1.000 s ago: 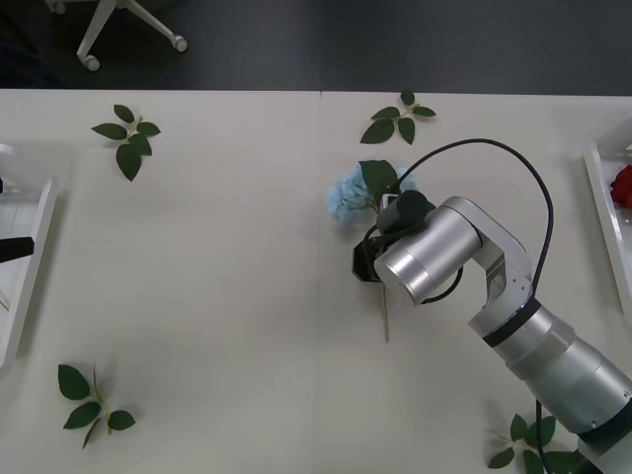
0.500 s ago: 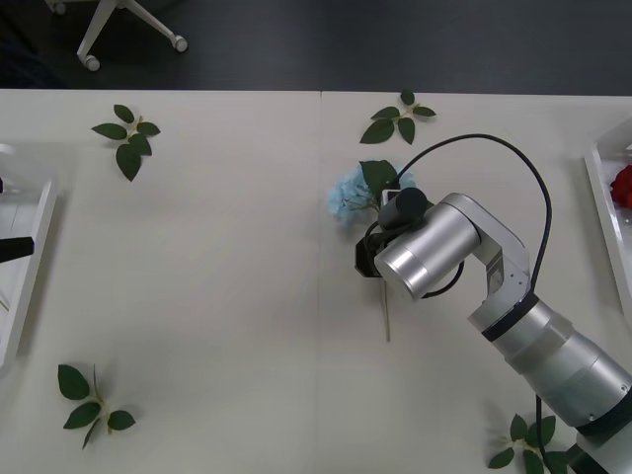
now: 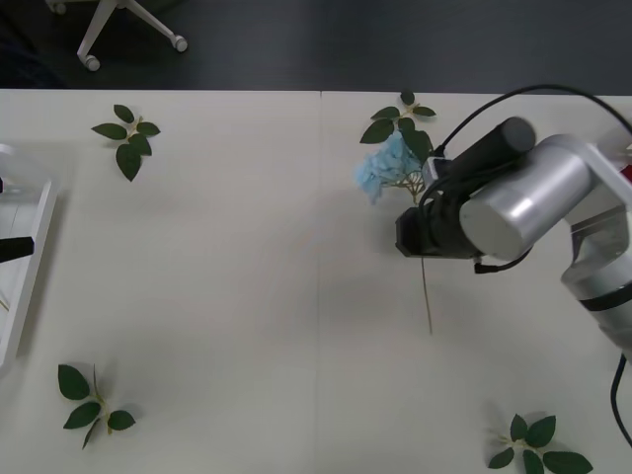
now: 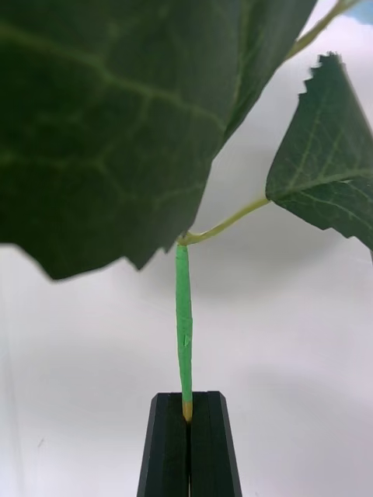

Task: Put the red flowers into the right box and the blue flowers into the left box

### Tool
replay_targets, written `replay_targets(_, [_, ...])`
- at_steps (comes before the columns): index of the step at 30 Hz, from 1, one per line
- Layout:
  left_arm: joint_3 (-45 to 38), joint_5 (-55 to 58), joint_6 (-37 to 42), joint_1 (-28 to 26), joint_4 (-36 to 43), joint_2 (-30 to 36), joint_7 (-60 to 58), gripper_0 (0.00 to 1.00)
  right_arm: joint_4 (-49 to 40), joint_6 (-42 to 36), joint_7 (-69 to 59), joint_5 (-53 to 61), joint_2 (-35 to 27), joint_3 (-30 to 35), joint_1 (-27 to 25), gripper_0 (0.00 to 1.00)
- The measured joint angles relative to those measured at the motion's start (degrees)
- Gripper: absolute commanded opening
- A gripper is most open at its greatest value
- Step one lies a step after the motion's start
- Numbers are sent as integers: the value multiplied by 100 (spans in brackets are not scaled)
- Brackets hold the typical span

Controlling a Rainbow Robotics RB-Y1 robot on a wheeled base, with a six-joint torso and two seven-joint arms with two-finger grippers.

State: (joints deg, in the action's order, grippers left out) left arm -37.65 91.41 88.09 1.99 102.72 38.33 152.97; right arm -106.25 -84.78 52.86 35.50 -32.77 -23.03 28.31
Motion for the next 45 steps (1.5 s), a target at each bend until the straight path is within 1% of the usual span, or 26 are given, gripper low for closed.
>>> replay_targets(4, [0,0,0,0,1,0,0,100,-765,-693,207,1230,-490,1159,0,0])
replay_targets(8, [1,0,0,0,1,0,0,100,-1235,-1107,313,2381,-930,2199,0,0])
replay_targets(11, [1,0,0,0,2,0,0,100,-1344,-1244,1099,3279,-1308,2747,1,0])
replay_targets(13, [1,0,0,0,2,0,0,100,-1350,-1250,1760,3790,-1572,3008,1,0])
replay_targets(16, [1,0,0,0,3,0,0,100,-1352,-1171,2152,4301,-1924,3176,-1,0])
replay_targets(18, [1,0,0,0,4,0,0,100,-1353,-844,2379,4659,-2137,3184,-37,0])
replay_targets(21, [1,0,0,0,4,0,0,100,-1359,33,3329,5088,-2382,3147,-279,0])
replay_targets(24, [1,0,0,0,4,0,0,100,-1421,786,4340,5415,-2466,3018,-649,0])
replay_targets(26, [1,0,0,0,4,0,0,100,-1480,1568,4709,5718,-2466,2824,-925,0])
replay_targets(28, [5,0,1,-1,4,-3,0,100,-1555,2251,5070,5846,-2466,2539,-1151,0])
replay_targets(31, [111,0,5,-21,3,-10,0,100,-1660,2873,5708,5848,-2462,1937,-1280,0])
replay_targets(35, [257,144,9,-22,3,-10,0,100,-1728,3970,6076,5754,-2301,1014,-1261,0])
replay_targets(39, [344,346,29,-22,3,-11,0,100,-1756,4775,6080,5157,-1847,92,-1086,0])
replay_targets(42, [429,437,32,-22,4,-11,0,100,-1737,5277,6080,4745,-1494,-597,-801,0])
replay_targets(45, [563,546,36,-21,4,-11,0,100,-1529,5478,6080,4442,-1128,-1248,-346,0])
